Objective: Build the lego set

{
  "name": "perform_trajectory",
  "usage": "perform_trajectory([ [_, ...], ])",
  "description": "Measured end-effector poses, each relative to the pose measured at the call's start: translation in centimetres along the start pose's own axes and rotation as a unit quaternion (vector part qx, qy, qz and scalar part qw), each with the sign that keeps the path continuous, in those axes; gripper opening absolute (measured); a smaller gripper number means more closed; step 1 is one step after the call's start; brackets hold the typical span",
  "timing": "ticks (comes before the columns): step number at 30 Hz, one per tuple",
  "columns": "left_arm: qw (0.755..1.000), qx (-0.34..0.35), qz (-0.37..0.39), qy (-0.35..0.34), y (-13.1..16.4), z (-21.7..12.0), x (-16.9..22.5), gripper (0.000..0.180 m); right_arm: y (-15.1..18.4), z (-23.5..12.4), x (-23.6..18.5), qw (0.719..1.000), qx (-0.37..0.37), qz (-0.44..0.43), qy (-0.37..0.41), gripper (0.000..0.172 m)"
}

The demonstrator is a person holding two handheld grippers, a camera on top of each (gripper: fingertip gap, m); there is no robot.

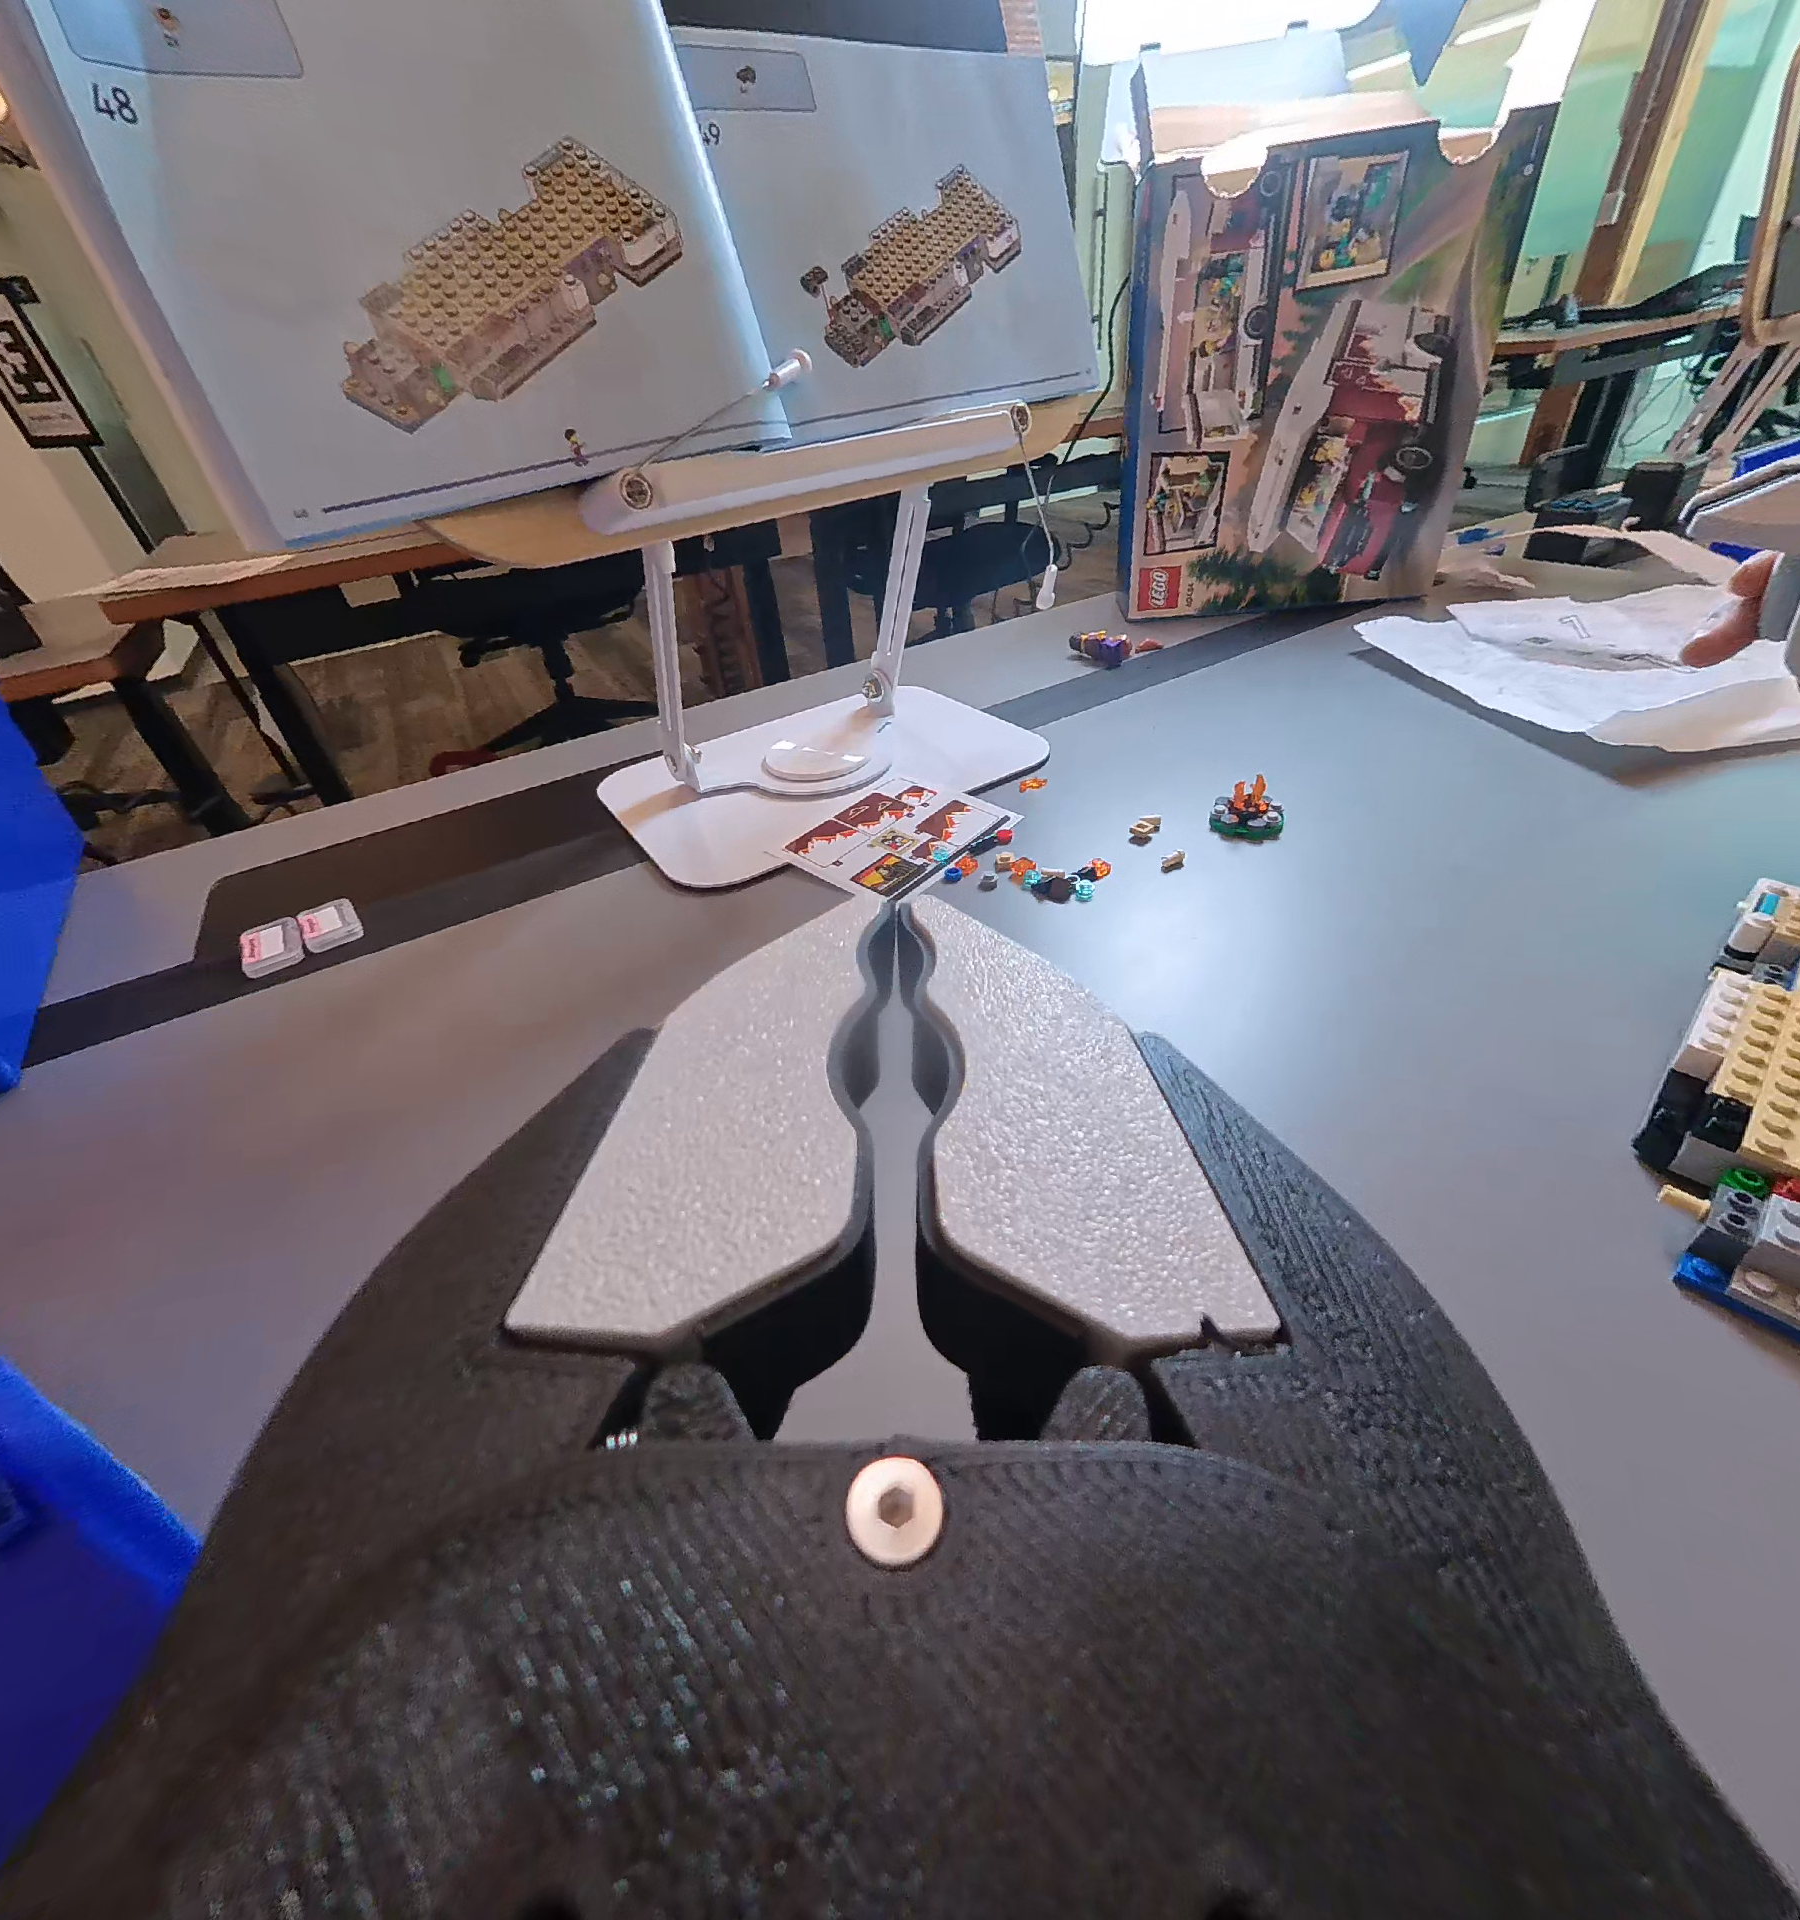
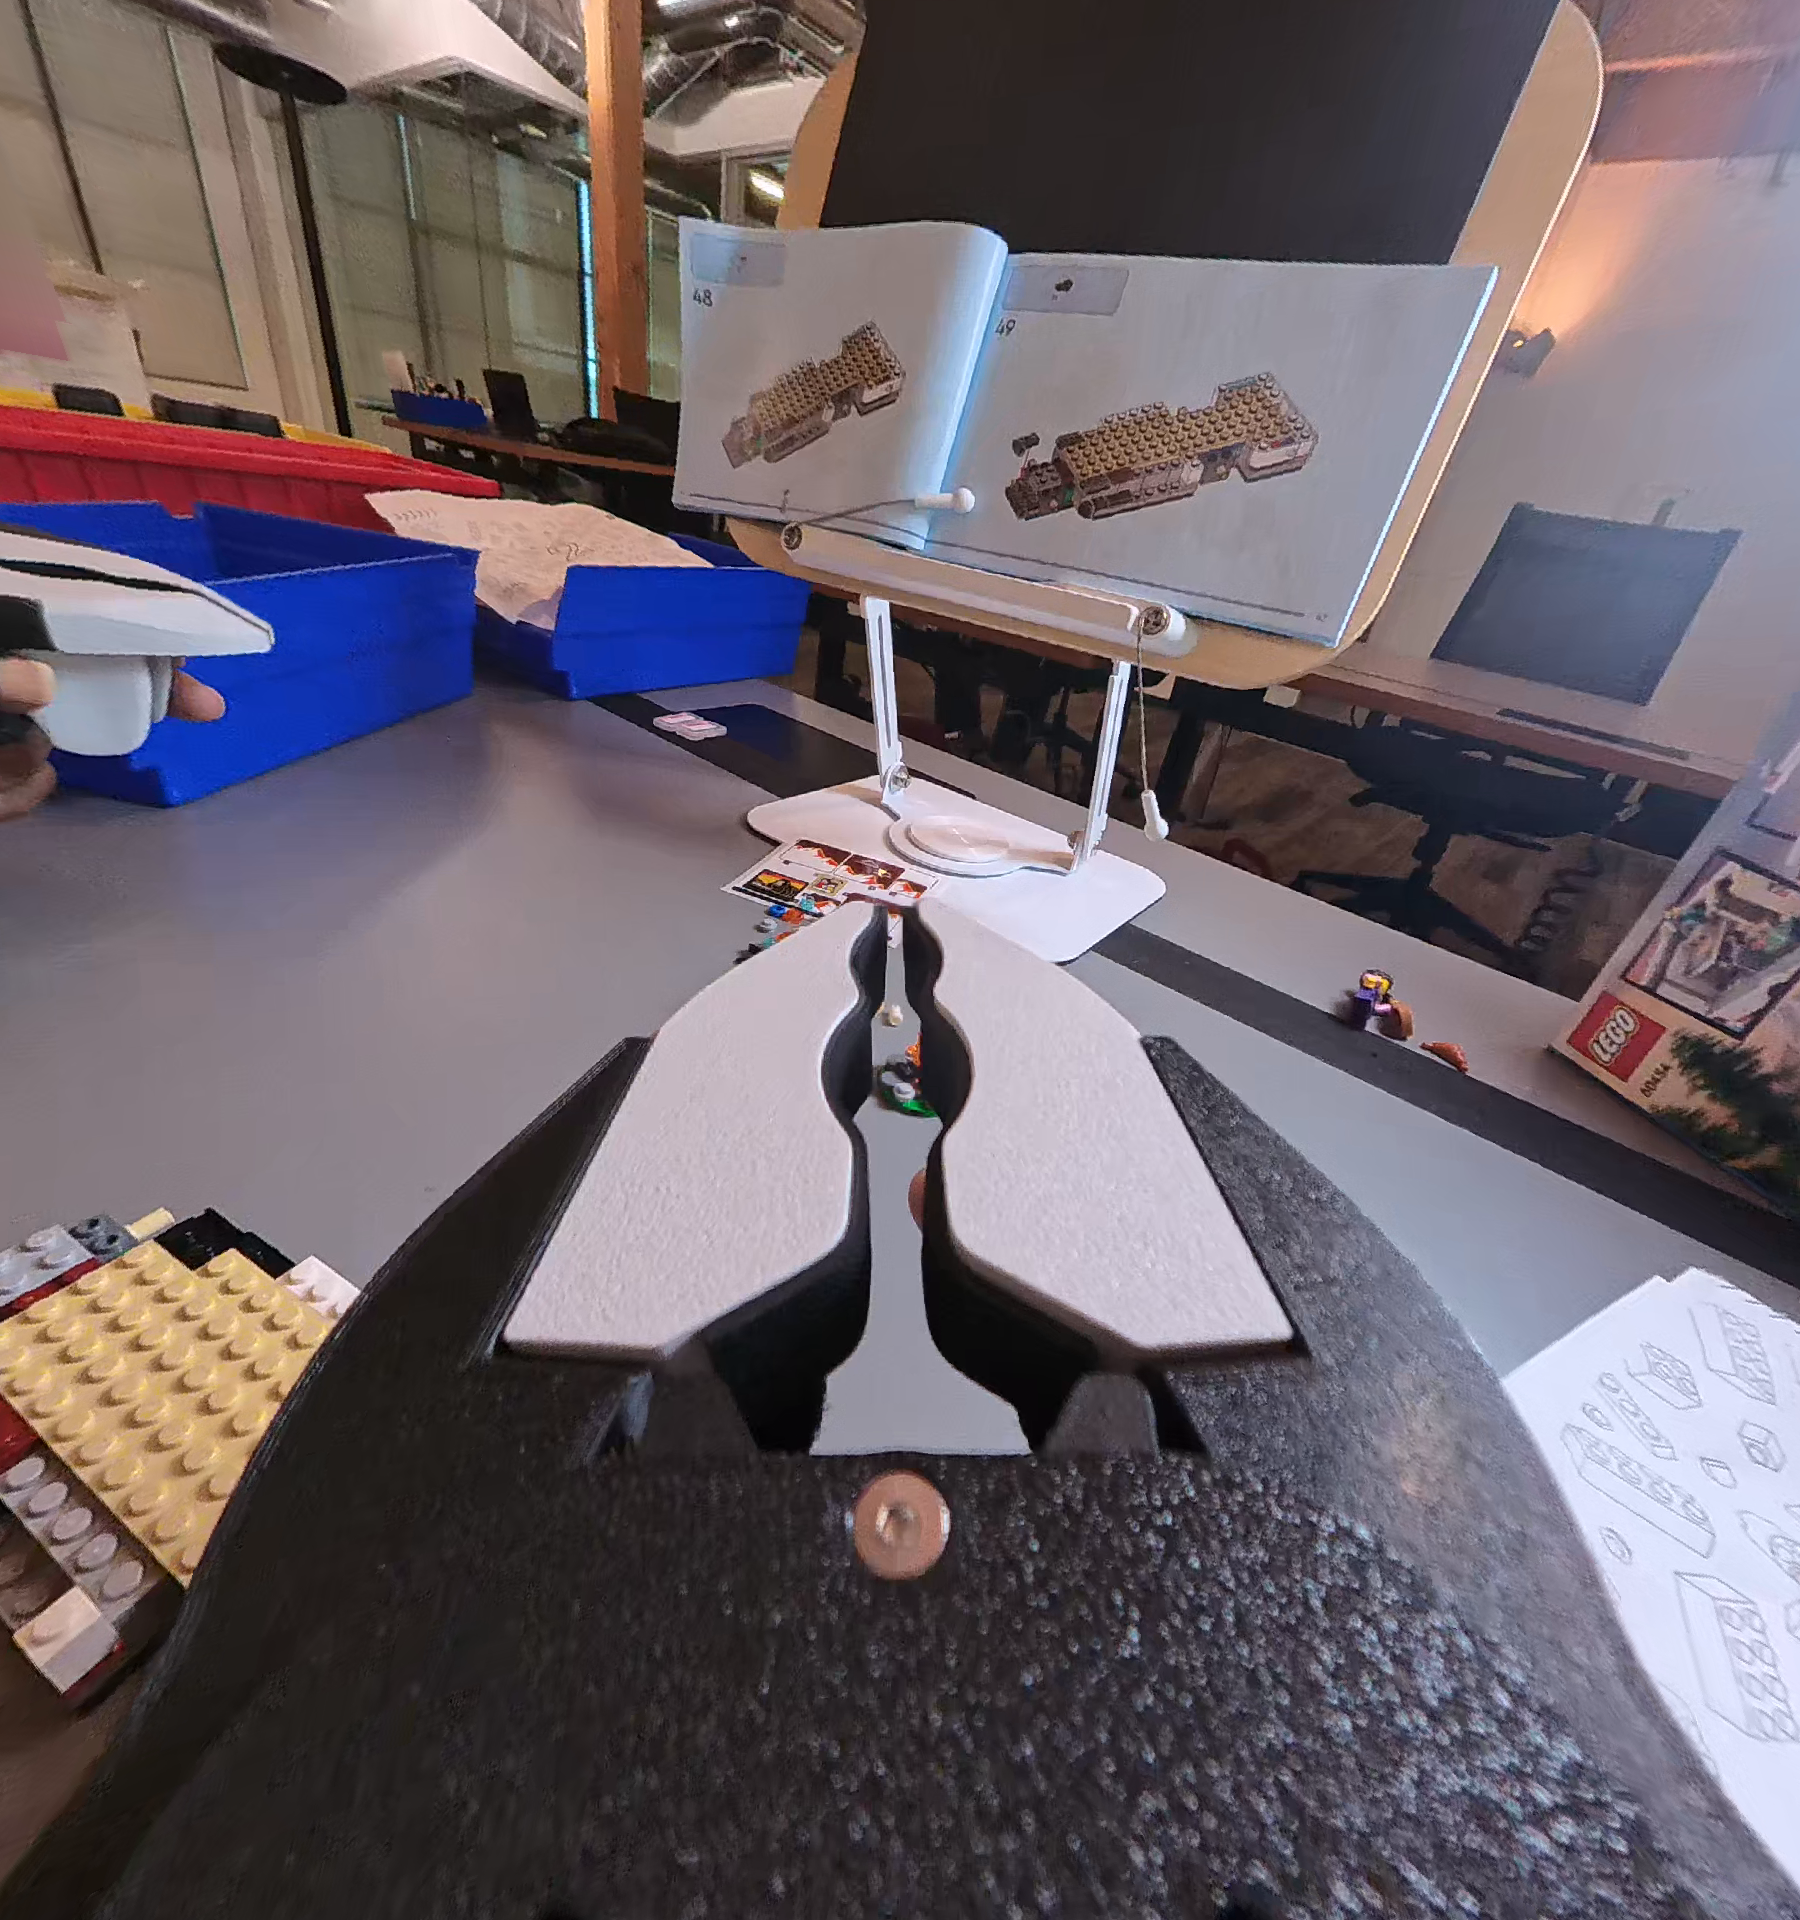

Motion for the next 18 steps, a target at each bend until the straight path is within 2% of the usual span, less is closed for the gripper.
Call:
perform_trajectory([
  [10,1.0,0.003,-0.015,0.007,-0.2,-0.2,-0.3,0.004,1.3,0.4,0.4,0.999,-0.026,0.027,0.003,0.008],
  [18,1.0,0.011,-0.016,0.007,-0.4,-0.3,-0.4,0.01,1.2,0.3,0.5,1.0,-0.016,0.027,0.0,0.016],
])
Point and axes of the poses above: each gripper's, where its closed fingertips meet, z out along the fingers, y out of its underside, x = y × z across the jaws, the point moved 8 cm from there along -z, back along the fingers, and after that the axes turned 3 degrees about -z, right-handed, at the moved point
